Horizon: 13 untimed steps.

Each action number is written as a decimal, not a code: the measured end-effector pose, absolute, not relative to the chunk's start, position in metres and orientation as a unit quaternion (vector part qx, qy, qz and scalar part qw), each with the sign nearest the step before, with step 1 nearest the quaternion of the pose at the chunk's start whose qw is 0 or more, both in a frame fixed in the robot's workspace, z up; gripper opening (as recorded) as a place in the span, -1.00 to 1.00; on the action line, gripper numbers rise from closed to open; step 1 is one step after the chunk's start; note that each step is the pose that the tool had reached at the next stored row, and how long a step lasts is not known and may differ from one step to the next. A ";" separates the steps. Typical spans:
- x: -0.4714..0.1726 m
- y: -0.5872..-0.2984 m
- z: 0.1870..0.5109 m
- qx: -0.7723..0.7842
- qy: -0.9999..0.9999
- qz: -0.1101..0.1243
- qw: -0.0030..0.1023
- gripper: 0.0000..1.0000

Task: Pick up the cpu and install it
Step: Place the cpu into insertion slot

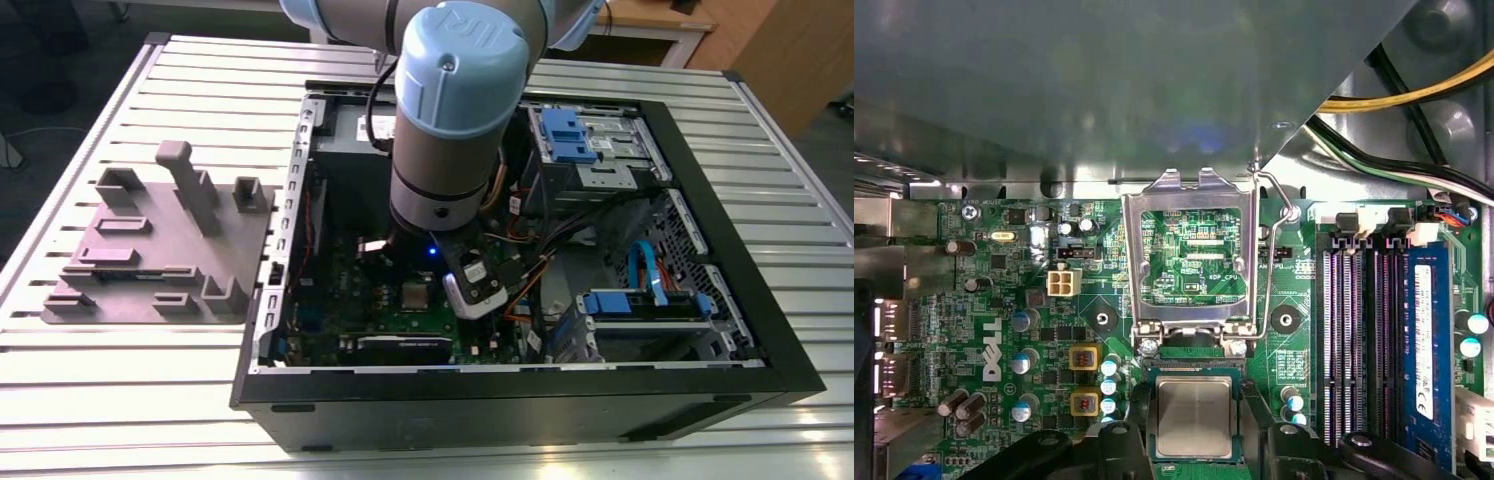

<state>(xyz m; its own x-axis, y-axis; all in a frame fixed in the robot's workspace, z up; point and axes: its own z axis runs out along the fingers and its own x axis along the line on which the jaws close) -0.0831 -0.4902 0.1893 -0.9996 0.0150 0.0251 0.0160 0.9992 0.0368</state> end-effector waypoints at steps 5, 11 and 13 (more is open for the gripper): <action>-0.083 -0.493 0.189 -0.007 -1.000 -0.019 0.012 -0.11; -0.083 -0.494 0.189 -0.007 -1.000 -0.018 0.012 -0.11; -0.083 -0.494 0.189 -0.007 -1.000 -0.018 0.012 -0.11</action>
<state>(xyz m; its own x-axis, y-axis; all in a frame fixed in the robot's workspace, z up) -0.0831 -0.4938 0.1892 -0.9996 0.0136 0.0251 0.0145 0.9992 0.0368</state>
